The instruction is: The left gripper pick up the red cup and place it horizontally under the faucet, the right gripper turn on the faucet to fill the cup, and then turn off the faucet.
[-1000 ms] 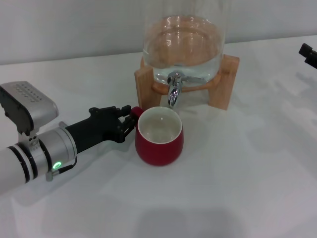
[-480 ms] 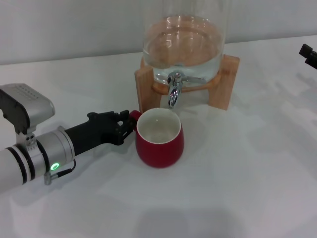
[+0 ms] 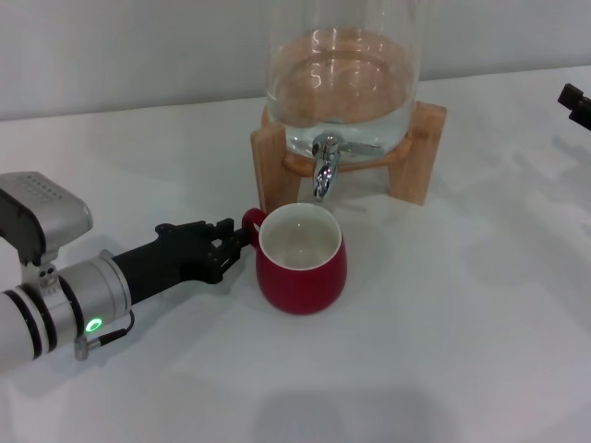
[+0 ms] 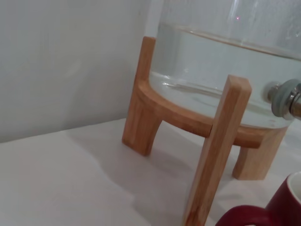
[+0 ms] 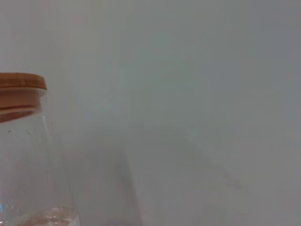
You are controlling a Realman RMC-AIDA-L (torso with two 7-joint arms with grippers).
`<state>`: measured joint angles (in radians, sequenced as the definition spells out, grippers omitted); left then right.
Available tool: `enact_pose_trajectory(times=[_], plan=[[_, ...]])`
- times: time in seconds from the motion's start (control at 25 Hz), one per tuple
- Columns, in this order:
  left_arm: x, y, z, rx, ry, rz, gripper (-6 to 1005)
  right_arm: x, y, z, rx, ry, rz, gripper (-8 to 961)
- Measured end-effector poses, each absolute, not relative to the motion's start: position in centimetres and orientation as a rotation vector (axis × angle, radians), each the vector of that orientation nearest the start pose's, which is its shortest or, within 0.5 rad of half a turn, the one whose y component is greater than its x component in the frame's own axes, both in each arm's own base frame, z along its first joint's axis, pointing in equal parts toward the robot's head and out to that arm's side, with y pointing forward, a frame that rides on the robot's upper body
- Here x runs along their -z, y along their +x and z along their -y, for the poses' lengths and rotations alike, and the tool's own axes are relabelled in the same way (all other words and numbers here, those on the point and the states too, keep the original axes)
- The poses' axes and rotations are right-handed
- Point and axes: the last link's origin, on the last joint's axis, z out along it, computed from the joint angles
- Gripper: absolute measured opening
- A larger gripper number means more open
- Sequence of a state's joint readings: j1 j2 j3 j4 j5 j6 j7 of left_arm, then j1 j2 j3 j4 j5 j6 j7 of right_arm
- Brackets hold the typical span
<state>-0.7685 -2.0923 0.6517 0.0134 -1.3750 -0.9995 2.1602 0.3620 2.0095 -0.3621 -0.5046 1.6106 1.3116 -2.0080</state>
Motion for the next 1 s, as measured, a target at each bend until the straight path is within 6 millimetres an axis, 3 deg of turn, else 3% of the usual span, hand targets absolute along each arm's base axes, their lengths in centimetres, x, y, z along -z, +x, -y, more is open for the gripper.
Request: enact_pose_trajectory(times=[1.0], plan=[[9.3,-25.9,-33.0,0.786,-2.537,0.764,248,-10.3,36.4,-32.3,-0.874,-1.788,-0.729,798]])
